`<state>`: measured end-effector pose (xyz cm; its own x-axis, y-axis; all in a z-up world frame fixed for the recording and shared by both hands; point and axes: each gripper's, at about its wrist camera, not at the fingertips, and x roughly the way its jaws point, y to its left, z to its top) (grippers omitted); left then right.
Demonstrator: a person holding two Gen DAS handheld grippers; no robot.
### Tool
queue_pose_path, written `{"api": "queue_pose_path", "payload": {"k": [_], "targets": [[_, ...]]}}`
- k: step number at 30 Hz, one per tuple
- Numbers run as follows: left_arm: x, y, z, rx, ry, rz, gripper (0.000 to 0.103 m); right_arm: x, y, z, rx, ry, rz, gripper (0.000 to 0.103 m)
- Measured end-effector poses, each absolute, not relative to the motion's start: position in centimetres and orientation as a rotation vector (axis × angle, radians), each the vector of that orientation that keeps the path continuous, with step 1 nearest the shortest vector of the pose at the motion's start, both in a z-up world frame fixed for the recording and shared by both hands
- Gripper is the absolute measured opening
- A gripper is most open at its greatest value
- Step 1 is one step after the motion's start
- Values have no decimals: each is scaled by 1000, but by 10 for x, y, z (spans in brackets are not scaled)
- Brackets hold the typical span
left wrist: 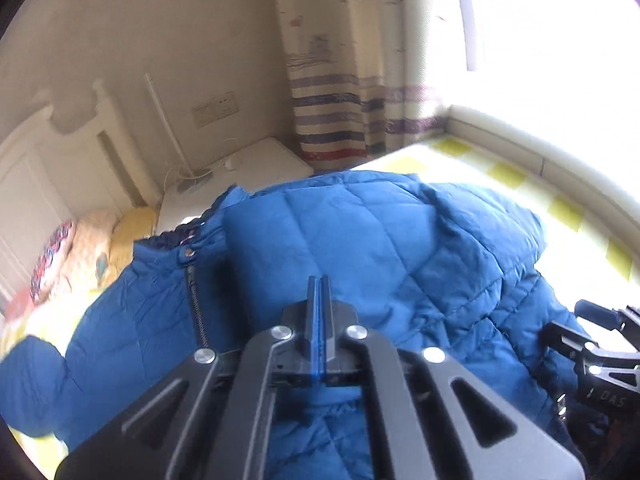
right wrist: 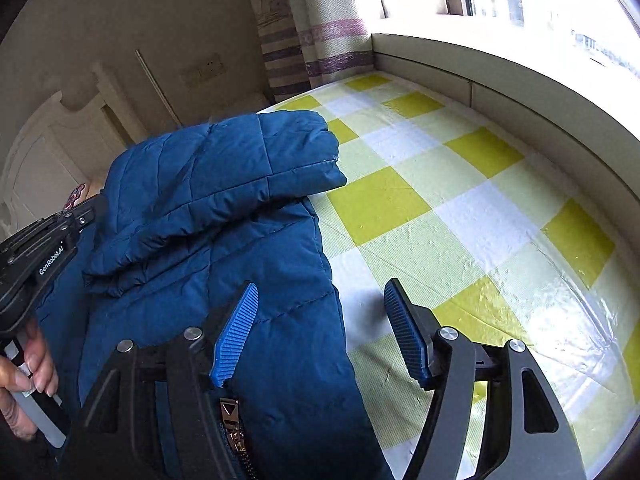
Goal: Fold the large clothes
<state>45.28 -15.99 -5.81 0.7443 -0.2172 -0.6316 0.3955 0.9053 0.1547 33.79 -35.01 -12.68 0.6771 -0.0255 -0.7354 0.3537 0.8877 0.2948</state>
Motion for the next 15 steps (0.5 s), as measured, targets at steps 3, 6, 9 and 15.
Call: {"api": "queue_pose_path", "payload": {"k": [3, 6, 9, 15], "targets": [[447, -120, -51, 212, 619, -271, 0, 339, -349, -127, 429, 809, -222, 65], [431, -140, -52, 387, 598, -352, 70, 341, -348, -127, 412, 817, -223, 67], [409, -183, -57, 568, 515, -414, 99, 340, -348, -127, 420, 813, -220, 67], [432, -249, -92, 758, 614, -486, 66, 341, -347, -127, 425, 810, -218, 67]]}}
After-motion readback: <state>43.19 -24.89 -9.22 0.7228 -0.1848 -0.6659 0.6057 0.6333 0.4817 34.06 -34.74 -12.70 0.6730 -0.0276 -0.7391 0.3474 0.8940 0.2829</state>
